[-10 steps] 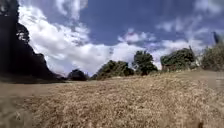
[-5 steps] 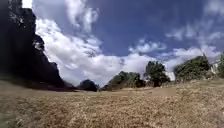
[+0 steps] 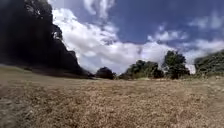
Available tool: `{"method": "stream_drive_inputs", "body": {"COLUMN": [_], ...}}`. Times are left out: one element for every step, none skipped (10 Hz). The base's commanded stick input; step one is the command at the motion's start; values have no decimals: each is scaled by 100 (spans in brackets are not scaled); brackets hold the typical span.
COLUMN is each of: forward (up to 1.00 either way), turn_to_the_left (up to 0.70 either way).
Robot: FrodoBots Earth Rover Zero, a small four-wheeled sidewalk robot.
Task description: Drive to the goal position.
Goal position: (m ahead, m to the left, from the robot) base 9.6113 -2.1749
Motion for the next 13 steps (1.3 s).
{"method": "stream_drive_inputs", "body": {"forward": [70,70,70,70,70,70,70,70,70,70,70,70,70], "turn_to_the_left": [0,0,0,0,0,0,0,0,0,0,0,0,0]}}
